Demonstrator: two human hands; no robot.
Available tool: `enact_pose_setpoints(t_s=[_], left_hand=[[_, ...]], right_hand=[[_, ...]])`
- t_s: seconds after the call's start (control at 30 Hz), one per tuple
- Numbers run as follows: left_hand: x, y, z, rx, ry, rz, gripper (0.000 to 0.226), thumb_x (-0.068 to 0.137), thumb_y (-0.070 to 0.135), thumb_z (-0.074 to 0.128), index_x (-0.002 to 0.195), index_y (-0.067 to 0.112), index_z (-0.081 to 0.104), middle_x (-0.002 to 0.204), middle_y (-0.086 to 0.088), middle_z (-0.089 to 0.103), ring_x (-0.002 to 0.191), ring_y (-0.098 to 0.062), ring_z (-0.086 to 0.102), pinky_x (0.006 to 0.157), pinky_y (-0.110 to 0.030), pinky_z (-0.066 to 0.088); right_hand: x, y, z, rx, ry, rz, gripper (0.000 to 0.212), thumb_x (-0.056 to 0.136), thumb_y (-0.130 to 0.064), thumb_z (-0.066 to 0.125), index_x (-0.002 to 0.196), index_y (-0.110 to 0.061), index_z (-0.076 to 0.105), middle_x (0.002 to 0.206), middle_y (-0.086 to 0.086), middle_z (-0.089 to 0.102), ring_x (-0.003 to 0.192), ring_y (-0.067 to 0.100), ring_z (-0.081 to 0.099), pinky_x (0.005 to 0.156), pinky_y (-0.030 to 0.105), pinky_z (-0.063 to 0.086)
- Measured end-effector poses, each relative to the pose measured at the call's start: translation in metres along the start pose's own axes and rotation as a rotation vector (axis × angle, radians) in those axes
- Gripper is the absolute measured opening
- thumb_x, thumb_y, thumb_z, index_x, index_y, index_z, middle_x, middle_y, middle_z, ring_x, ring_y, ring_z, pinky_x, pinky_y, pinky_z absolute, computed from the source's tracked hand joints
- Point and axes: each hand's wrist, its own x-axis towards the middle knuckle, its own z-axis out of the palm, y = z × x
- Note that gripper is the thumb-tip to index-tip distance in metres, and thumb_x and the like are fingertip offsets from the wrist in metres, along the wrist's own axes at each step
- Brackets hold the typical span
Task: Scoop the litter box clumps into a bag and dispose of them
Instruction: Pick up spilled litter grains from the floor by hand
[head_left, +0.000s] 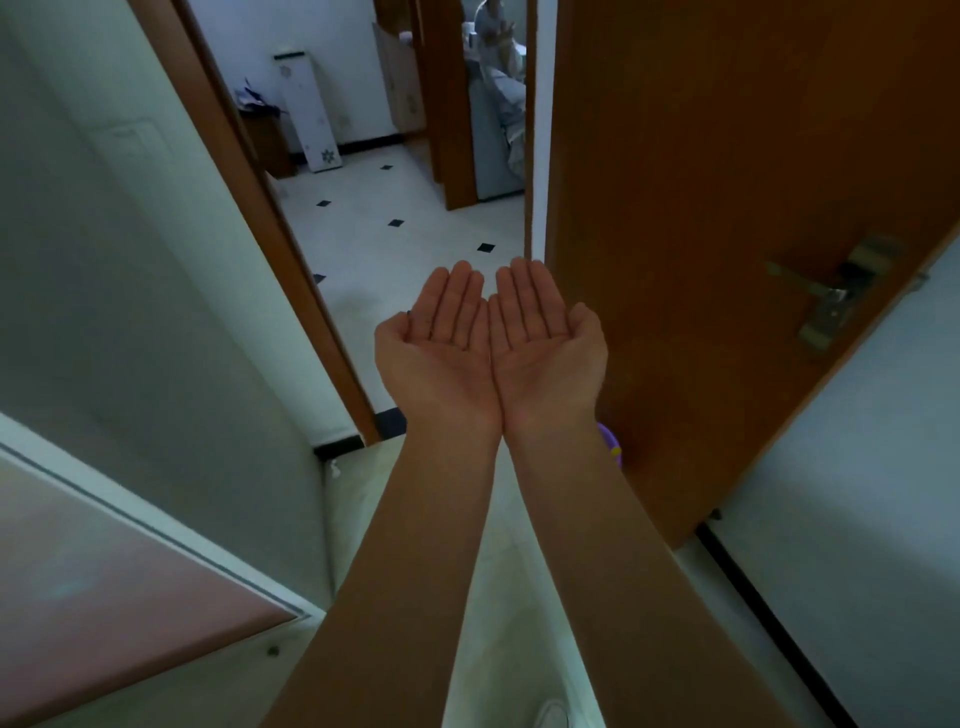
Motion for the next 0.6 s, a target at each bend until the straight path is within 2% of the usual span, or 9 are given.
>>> enact_pose_setpoints(t_s=[0.2, 0.33, 0.6], left_hand=[[0.068, -0.004, 0.028, -0.015, -0.005, -0.014, 0.049, 0.105, 0.027, 0.027, 0.128, 0.000, 0.060, 0.124, -0.018, 0.068, 0.119, -0.029, 0.063, 0.112, -0.041, 0.042], [0.120, -0.017, 0.037, -0.002, 0.001, -0.074, 0.049, 0.105, 0.028, 0.027, 0.130, 0.000, 0.060, 0.125, -0.017, 0.068, 0.117, -0.027, 0.064, 0.102, -0.037, 0.048], [0.242, -0.024, 0.052, 0.021, -0.045, -0.253, 0.050, 0.103, 0.028, 0.029, 0.123, -0.002, 0.063, 0.114, -0.017, 0.073, 0.112, -0.029, 0.068, 0.107, -0.042, 0.047]], right_hand=[[0.073, -0.002, 0.018, -0.031, -0.010, -0.005, 0.054, 0.107, -0.037, 0.020, 0.120, -0.006, 0.063, 0.122, 0.010, 0.068, 0.128, 0.024, 0.056, 0.116, 0.039, 0.035], [0.125, 0.000, 0.014, -0.010, 0.023, -0.050, 0.053, 0.106, -0.037, 0.022, 0.120, -0.007, 0.064, 0.122, 0.010, 0.069, 0.127, 0.025, 0.057, 0.117, 0.041, 0.034], [0.228, 0.017, 0.030, 0.009, 0.149, -0.235, 0.052, 0.107, -0.033, 0.023, 0.115, -0.004, 0.066, 0.121, 0.014, 0.069, 0.120, 0.026, 0.062, 0.111, 0.039, 0.041]])
